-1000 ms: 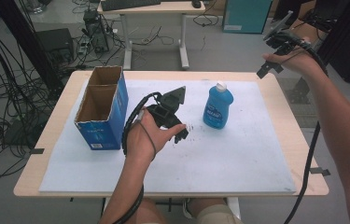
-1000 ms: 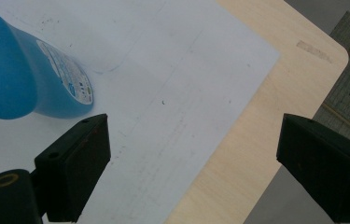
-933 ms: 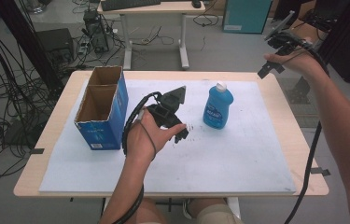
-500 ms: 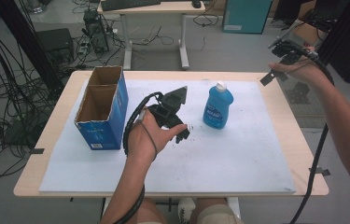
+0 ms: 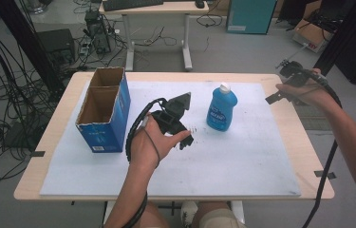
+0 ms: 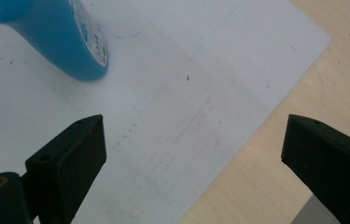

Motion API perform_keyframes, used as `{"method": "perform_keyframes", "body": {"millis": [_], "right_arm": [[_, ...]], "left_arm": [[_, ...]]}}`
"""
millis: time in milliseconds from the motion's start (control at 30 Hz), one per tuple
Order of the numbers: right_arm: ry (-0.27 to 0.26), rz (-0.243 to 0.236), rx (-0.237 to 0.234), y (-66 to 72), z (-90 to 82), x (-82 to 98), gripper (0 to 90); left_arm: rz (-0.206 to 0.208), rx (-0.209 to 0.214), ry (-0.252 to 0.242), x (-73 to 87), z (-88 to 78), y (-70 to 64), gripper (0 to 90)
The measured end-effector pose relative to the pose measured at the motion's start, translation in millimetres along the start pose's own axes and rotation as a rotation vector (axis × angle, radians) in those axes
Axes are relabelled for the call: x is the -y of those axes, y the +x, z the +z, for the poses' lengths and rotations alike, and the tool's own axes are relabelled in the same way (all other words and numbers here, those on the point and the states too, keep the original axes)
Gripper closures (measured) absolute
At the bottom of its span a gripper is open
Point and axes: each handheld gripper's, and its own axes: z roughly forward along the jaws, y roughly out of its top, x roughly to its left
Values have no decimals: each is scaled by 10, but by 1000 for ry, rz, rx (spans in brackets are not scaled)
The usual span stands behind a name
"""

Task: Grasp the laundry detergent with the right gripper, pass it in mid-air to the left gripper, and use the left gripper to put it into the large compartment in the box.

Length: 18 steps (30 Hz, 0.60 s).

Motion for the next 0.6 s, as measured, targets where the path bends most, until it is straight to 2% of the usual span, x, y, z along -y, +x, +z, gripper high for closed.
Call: {"method": "perform_keyframes", "body": {"millis": [267, 600], "right_arm": [[-30, -20, -15, 89, 143, 198, 61], [-65, -48, -35, 200, 301, 326, 58]], "left_arm": [[-2, 3, -5, 28, -10, -8, 58], [0, -3, 0, 50, -4, 4, 58]]}}
